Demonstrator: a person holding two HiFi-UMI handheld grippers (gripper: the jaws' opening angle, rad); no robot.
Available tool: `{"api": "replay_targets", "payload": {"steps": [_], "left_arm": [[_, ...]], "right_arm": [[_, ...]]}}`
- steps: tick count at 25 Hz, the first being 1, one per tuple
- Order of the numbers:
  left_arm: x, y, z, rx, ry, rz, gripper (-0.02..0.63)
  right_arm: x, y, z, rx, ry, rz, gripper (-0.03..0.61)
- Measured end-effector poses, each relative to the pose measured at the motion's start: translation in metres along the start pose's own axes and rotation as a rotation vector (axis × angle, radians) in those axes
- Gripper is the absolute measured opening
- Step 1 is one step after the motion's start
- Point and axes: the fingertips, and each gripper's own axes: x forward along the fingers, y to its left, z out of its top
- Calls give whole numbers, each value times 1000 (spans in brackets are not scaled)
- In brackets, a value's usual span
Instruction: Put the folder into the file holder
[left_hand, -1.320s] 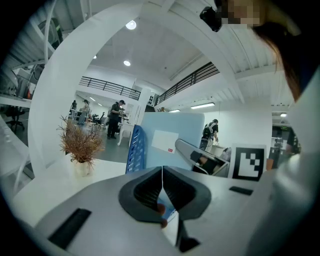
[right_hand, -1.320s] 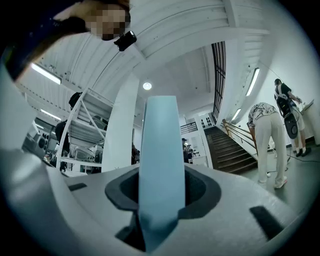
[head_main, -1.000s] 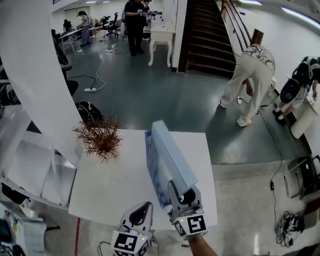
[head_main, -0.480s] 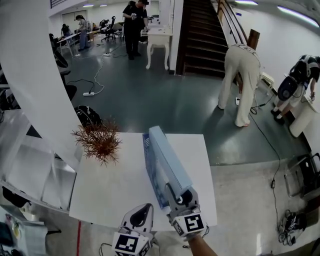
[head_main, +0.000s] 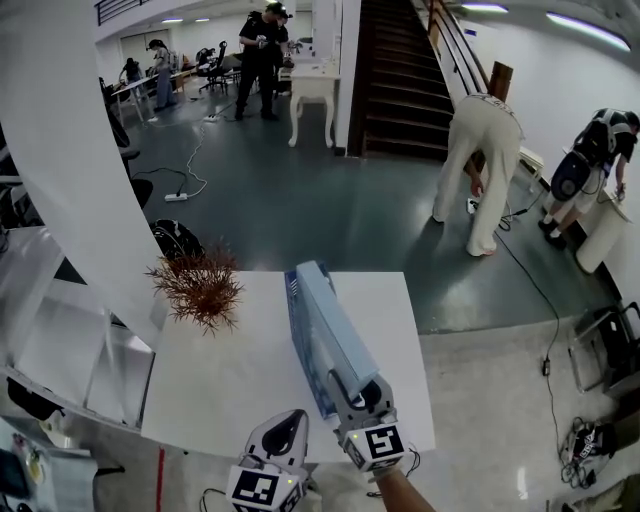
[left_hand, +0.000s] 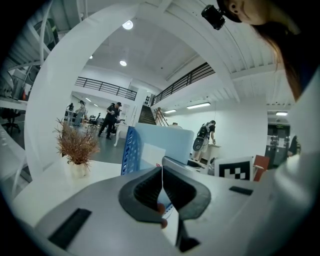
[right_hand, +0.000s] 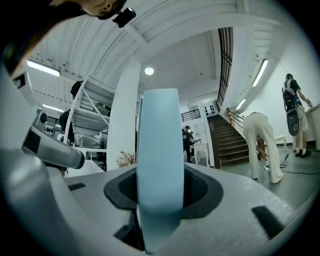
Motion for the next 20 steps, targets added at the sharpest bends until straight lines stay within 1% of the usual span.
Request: {"api": "replay_targets", "payload": {"steps": [9, 13, 20], "left_arm": [[-11, -7, 3, 18, -7, -24, 8], [-19, -8, 2, 25, -13, -29, 8], [-36, -11, 5, 41, -24, -40, 8]], "right_arm": [[-8, 1, 3, -2, 17, -25, 181], [-12, 6, 8, -10, 11, -28, 204], [-24, 12, 20, -15, -7, -52, 206]]}}
